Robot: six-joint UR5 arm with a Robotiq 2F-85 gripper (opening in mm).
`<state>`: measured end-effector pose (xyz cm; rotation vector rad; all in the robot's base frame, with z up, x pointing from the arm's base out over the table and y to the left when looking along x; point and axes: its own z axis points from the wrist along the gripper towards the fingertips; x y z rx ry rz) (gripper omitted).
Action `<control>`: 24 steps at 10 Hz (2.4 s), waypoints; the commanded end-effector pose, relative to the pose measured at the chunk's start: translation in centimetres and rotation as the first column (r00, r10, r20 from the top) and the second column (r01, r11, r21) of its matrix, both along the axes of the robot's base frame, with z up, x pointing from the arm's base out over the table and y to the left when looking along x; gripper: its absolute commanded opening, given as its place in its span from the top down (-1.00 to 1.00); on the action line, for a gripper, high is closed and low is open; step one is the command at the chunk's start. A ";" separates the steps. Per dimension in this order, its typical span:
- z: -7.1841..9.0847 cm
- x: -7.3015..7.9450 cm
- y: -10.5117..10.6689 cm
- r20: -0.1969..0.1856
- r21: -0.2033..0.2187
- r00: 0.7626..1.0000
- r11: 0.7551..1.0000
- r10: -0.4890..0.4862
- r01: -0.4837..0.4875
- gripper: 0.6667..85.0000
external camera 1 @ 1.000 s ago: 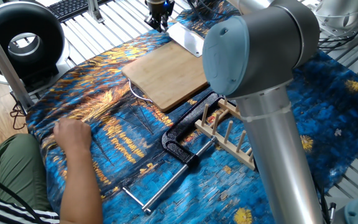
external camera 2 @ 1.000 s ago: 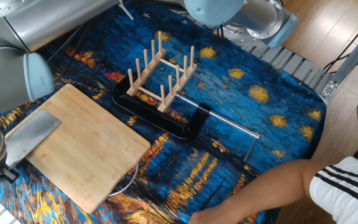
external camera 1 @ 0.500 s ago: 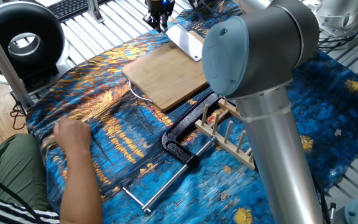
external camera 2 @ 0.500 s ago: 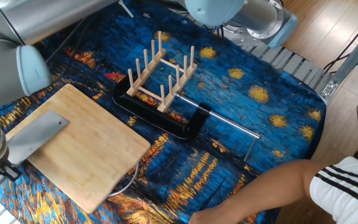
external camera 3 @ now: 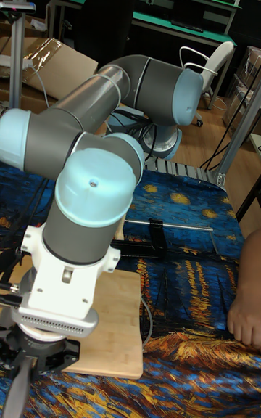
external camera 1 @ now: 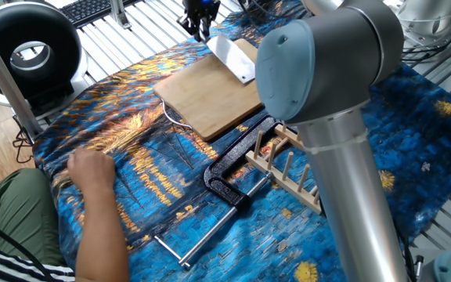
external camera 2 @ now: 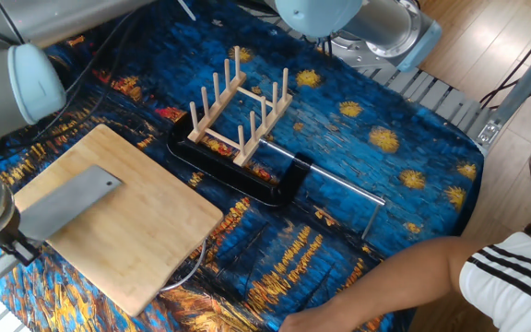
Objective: Put the knife on the knife rack
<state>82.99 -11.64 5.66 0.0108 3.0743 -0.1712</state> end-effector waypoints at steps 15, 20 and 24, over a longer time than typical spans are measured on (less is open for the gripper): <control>-2.1 0.3 11.7 0.053 0.237 0.975 0.951 -0.216 0.198 0.78; -3.4 0.4 11.9 0.061 0.225 0.974 0.953 -0.220 0.201 0.72; -4.1 0.5 12.7 0.075 0.234 0.968 0.947 -0.241 0.218 0.71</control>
